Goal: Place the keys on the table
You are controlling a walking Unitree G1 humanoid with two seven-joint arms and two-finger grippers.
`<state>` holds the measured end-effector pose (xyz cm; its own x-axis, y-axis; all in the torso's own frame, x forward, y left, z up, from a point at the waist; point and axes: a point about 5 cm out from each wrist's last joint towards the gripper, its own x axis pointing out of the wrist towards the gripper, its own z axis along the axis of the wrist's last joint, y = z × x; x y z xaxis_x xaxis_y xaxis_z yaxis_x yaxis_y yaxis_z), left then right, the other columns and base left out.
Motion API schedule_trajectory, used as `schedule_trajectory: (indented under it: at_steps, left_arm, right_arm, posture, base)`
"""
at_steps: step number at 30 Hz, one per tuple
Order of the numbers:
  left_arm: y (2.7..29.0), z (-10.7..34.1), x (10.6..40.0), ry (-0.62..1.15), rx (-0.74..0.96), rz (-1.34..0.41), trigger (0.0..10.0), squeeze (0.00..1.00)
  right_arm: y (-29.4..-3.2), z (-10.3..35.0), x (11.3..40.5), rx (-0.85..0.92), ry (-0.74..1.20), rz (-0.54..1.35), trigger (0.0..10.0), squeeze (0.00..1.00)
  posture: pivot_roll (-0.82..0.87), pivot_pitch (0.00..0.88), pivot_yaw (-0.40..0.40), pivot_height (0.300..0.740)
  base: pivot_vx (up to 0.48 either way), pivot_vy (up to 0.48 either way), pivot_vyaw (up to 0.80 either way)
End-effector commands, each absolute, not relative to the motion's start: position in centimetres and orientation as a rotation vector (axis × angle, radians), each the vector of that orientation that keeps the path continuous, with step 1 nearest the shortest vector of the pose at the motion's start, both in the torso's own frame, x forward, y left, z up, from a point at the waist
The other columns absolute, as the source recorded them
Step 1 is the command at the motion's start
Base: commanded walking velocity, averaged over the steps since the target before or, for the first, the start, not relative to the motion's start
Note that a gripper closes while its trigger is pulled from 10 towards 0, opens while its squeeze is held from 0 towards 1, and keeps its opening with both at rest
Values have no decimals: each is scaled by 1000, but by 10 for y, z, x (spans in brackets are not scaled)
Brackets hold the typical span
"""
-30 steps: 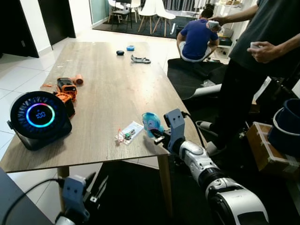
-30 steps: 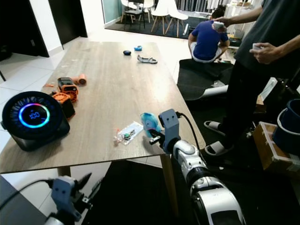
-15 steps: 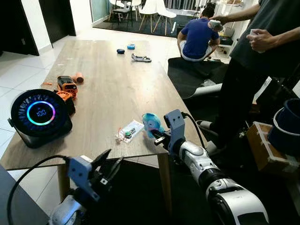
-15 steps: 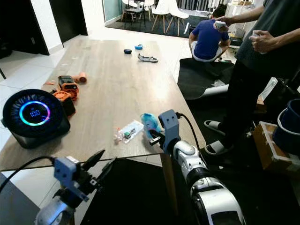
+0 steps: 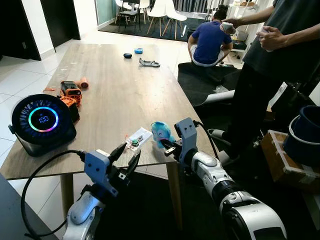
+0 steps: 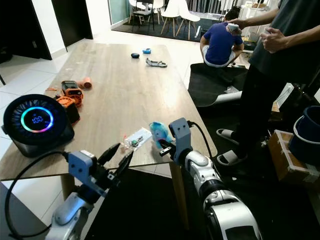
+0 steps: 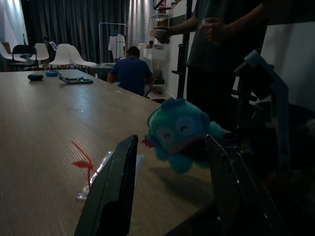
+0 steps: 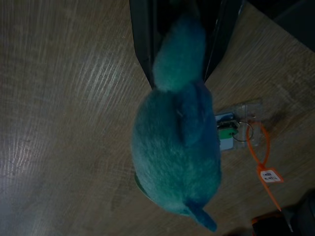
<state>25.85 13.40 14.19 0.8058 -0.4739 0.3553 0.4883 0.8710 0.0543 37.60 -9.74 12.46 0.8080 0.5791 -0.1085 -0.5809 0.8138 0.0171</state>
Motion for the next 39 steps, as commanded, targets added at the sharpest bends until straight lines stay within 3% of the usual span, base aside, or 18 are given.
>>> schedule_trajectory:
  at_steps: [1, 27, 39]
  left_arm:
    - [128, 145, 258, -375, -43, -527, 10000, 0]
    - [126, 146, 259, -363, -26, -512, 10000, 0]
    - [126, 149, 260, -363, -18, -515, 10000, 0]
  right_arm:
    - [-101, 125, 375, -18, 91, 607, 10000, 0]
    - [-125, 141, 388, -12, 20, 374, 10000, 0]
    - [-122, 151, 392, 5, 9, 369, 10000, 0]
  posture:
    - [100, 84, -61, 740]
    - [108, 92, -66, 740]
    - [113, 115, -71, 740]
  base:
    - [0, 0, 0]
    - [0, 0, 0]
    - [0, 0, 0]
